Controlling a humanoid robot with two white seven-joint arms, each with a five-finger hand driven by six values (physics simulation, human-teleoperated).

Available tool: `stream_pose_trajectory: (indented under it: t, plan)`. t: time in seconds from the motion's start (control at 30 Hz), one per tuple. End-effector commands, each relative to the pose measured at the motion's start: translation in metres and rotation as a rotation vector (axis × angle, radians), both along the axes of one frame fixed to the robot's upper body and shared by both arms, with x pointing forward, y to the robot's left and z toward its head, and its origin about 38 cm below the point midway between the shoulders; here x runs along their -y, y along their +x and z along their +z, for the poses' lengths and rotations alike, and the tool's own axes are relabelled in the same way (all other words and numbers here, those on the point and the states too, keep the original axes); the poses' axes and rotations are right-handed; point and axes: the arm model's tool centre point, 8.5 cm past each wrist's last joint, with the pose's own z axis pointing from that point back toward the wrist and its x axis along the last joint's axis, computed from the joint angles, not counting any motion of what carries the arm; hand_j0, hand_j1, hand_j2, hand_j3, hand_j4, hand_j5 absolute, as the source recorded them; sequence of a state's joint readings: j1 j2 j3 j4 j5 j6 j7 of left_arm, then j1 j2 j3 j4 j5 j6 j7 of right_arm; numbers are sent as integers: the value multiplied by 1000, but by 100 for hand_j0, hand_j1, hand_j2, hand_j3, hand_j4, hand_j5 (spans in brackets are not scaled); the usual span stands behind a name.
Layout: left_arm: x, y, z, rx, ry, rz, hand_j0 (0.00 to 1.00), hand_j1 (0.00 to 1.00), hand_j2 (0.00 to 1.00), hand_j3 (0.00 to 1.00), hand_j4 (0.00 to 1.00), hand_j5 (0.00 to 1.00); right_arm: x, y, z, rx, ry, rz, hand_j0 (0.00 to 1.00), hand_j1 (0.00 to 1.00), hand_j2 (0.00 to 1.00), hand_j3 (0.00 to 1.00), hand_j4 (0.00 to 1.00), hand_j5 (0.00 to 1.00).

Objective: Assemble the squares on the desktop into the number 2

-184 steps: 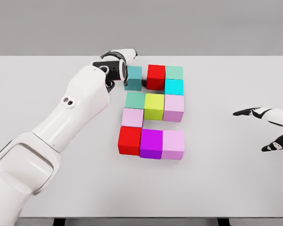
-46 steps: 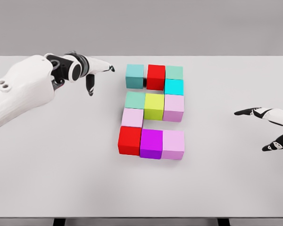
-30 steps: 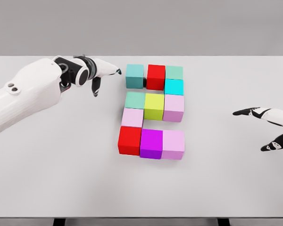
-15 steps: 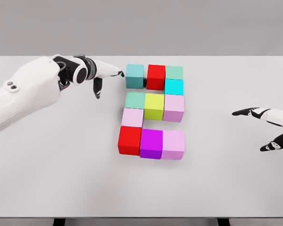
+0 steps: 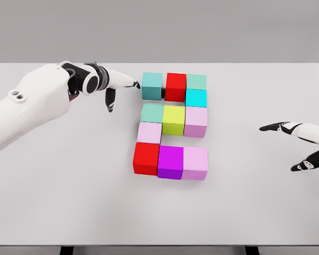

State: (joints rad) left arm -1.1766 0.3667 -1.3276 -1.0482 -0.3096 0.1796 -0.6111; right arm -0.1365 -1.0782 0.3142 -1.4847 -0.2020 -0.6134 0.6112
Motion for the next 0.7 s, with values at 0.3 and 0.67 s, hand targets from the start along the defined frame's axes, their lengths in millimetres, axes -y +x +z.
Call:
stream_pose_trajectory:
  t: [0.3,0.67]
  plan:
    - [0,2,1,6,7,-6,100,100,100,100,100,100,0,0,1,-1,7,-1,100,100,100,100,100,100]
    - [7,0,-2,3,10,-18,100,100,100,100,100,100,0,0,1,-1,7,-1,100,100,100,100,100,100]
